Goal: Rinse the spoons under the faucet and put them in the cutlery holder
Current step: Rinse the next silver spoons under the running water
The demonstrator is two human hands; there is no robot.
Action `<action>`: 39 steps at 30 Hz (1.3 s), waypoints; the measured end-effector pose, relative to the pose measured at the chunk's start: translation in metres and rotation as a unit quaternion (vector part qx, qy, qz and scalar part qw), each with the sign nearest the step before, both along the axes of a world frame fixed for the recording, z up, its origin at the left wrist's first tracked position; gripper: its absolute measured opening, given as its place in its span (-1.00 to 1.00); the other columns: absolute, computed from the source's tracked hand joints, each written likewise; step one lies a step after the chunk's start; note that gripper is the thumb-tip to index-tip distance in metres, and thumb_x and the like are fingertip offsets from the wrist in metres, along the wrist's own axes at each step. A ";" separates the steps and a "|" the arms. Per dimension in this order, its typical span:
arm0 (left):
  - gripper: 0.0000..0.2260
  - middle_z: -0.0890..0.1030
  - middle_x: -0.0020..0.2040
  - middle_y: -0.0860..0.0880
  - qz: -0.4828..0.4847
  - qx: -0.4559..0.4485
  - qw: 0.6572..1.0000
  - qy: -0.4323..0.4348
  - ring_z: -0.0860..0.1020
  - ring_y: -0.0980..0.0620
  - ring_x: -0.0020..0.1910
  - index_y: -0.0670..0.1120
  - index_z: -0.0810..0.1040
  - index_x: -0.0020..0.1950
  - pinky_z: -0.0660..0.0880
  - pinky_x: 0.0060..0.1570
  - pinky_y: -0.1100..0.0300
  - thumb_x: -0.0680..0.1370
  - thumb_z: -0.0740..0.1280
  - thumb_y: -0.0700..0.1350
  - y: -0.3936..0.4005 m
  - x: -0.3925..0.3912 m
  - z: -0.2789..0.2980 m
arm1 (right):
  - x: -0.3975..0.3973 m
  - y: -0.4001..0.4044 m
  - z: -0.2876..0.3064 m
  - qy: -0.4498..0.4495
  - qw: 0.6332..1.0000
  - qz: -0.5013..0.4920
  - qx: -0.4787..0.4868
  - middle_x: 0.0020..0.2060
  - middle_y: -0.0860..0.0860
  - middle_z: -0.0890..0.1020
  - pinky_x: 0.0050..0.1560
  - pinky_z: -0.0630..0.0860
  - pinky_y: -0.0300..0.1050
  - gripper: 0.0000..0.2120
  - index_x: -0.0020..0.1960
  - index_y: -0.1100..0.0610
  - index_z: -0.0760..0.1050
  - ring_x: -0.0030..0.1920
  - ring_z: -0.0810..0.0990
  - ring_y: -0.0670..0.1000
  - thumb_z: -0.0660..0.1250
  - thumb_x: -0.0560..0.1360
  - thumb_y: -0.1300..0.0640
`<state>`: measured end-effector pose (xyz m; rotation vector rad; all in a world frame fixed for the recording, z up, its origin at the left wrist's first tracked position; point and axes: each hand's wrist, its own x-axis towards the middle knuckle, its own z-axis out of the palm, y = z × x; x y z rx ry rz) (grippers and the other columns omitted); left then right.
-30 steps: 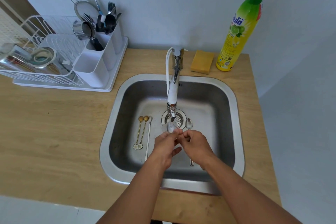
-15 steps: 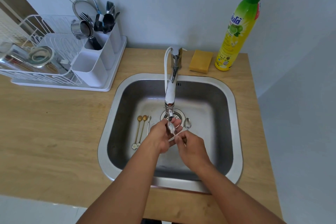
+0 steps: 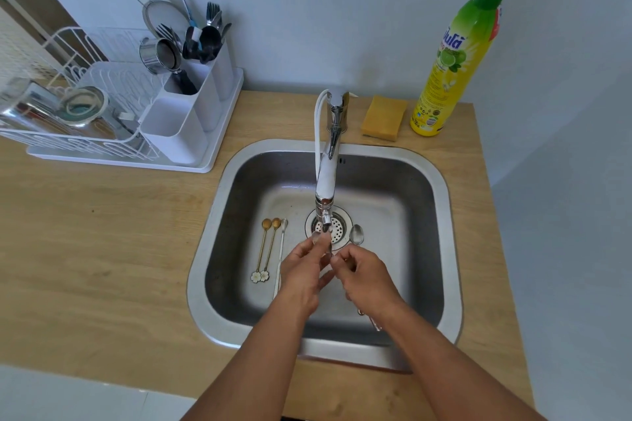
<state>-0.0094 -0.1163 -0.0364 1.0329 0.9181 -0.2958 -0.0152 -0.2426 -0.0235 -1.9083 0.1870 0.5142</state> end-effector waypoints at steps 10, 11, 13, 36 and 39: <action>-0.74 0.77 -0.21 0.02 0.039 0.029 0.997 0.057 0.74 -0.02 -0.09 -0.03 0.74 -0.02 0.68 -0.25 0.04 0.61 0.40 0.14 0.000 0.016 0.013 | 0.003 0.004 -0.005 0.030 0.997 -0.045 0.057 -0.38 -0.07 0.62 -0.42 0.42 -0.17 -0.77 -0.19 0.03 0.62 -0.44 0.45 -0.13 0.35 0.64 0.09; -0.72 0.78 -0.18 0.02 0.031 0.010 0.998 0.056 0.74 -0.03 -0.05 -0.04 0.74 0.01 0.68 -0.20 0.03 0.62 0.38 0.14 -0.001 0.015 0.013 | 0.003 0.005 -0.005 0.049 0.994 -0.062 0.081 -0.38 -0.06 0.61 -0.45 0.42 -0.19 -0.77 -0.19 0.05 0.63 -0.42 0.48 -0.10 0.35 0.64 0.10; -0.72 0.78 -0.11 -0.01 0.002 -0.021 0.999 0.050 0.72 -0.04 -0.05 -0.06 0.73 0.05 0.67 -0.09 0.01 0.64 0.35 0.11 -0.001 0.011 0.012 | 0.004 0.006 -0.005 0.083 0.986 -0.090 0.114 -0.37 -0.02 0.64 -0.46 0.43 -0.21 -0.77 -0.17 0.11 0.64 -0.39 0.52 -0.06 0.34 0.64 0.14; -0.91 0.77 -0.13 0.07 -0.050 0.027 0.998 0.030 0.60 0.05 -0.06 -0.03 0.76 0.03 0.59 -0.17 0.09 0.53 0.53 -0.14 0.025 0.014 0.006 | 0.003 0.017 -0.017 0.106 0.992 0.028 0.068 -0.21 -0.11 0.77 0.09 0.61 -0.07 -0.85 -0.15 0.03 0.71 -0.14 0.72 -0.18 0.41 0.57 0.05; -0.87 0.76 -0.22 0.12 -0.017 0.044 0.999 0.022 0.63 0.13 -0.13 -0.03 0.75 0.04 0.55 -0.21 0.17 0.51 0.55 -0.17 0.020 0.016 0.006 | 0.006 0.023 -0.016 0.093 0.993 -0.004 0.072 -0.20 -0.09 0.77 0.15 0.64 0.01 -0.87 -0.13 0.05 0.70 -0.12 0.73 -0.09 0.40 0.56 0.11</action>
